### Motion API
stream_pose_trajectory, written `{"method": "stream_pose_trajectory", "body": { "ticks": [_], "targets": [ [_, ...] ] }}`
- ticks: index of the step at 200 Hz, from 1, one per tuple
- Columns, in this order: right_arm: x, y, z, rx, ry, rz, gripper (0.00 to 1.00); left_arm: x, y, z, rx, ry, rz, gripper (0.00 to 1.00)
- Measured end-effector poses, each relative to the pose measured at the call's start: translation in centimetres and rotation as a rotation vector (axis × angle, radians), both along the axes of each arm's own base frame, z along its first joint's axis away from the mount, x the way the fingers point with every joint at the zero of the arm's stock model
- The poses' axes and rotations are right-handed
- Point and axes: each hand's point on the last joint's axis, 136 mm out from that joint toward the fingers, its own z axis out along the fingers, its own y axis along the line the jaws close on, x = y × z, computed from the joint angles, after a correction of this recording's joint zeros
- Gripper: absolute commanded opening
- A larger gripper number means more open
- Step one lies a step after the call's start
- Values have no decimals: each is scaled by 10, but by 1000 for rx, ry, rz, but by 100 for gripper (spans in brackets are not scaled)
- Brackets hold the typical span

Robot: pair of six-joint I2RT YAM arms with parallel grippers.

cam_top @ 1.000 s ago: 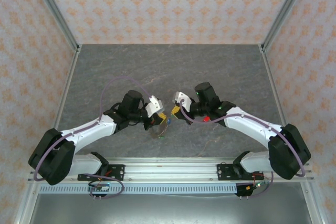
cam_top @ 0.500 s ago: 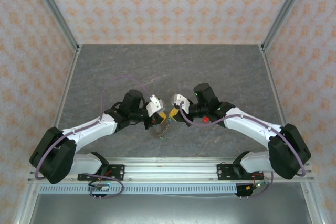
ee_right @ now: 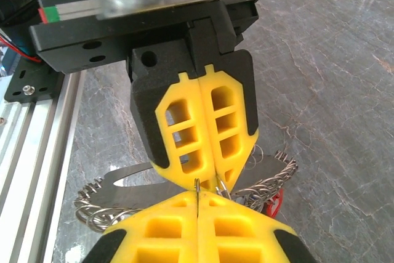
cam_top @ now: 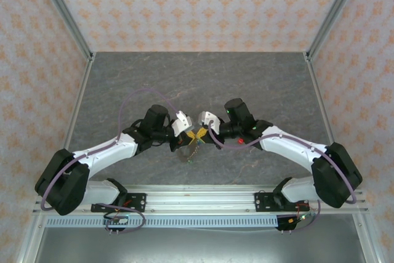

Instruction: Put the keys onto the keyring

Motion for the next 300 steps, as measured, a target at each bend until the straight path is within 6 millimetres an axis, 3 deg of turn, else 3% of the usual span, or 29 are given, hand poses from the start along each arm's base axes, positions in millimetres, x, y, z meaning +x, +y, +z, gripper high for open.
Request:
{"method": "stream_pose_trajectory", "body": {
  "ticks": [107,300],
  "targets": [
    [17,-3,-11,-68,-29,-119,0,1,0,-3,7,6,3,0],
    [21,-17,-29,-171,-1,-196,0,4,-1,-4,18,6,-1,0]
  ]
}}
